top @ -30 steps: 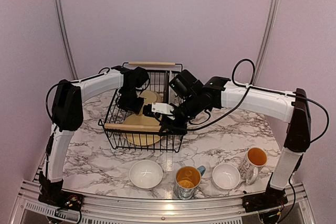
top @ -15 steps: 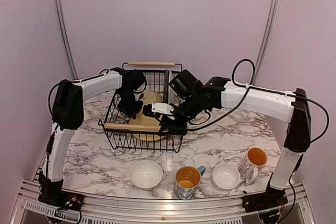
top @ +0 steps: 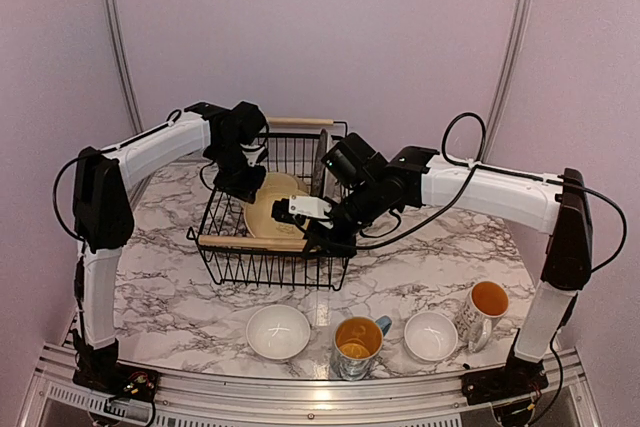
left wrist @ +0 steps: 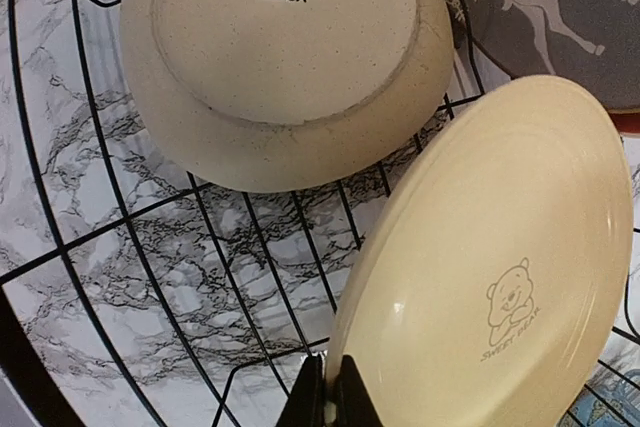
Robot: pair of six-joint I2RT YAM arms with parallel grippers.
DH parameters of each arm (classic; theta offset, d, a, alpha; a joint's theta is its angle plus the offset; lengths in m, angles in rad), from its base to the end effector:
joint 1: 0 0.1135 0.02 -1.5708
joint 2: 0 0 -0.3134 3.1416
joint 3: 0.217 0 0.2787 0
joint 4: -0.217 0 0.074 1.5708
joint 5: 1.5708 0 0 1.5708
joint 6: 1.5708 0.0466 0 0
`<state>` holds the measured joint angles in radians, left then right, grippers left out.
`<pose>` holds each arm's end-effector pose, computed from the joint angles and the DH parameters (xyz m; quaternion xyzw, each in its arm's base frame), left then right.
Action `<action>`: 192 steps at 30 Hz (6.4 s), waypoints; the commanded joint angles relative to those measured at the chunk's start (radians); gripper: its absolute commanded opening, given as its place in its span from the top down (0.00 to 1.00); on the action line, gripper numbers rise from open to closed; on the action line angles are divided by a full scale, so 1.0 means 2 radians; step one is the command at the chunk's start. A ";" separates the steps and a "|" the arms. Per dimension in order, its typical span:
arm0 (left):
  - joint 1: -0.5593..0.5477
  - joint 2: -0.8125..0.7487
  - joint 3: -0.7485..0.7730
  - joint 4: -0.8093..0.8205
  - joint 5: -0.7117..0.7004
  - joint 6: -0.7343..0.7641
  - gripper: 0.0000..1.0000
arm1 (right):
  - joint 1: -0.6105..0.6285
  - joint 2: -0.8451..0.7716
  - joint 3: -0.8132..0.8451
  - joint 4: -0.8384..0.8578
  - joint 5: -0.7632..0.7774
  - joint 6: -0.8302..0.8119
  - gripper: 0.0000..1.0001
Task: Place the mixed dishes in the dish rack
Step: Grab the plate from the dish rack, then place the plate at the center of the board, then move the dish rack to the center of the board, then grab the plate from the dish rack.
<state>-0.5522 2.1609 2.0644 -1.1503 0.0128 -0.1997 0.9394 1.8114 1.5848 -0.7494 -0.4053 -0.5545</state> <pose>0.4334 -0.2678 0.2931 0.1741 0.9714 -0.0651 0.1477 0.2442 0.3651 0.3184 -0.6796 0.6471 0.2438 0.2449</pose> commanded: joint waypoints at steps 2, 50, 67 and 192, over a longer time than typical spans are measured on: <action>0.004 -0.090 -0.017 0.019 -0.022 0.000 1.00 | 0.029 0.026 -0.021 -0.031 -0.057 -0.046 0.85; 0.334 -0.257 -0.529 0.285 0.014 -0.150 0.74 | 0.028 0.028 -0.030 -0.034 -0.048 -0.055 0.85; 0.081 -0.341 -0.255 0.271 -0.148 -0.188 0.54 | 0.029 0.041 -0.029 -0.041 -0.051 -0.061 0.85; -0.009 -0.190 -0.465 0.854 -0.098 -0.351 1.00 | 0.043 0.030 -0.031 -0.057 -0.007 -0.078 0.78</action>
<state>-0.6121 1.8278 1.1305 0.4519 -0.3634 -1.0294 1.0275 1.8370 1.5848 -0.7162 -0.3920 -0.6159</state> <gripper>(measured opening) 0.063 0.220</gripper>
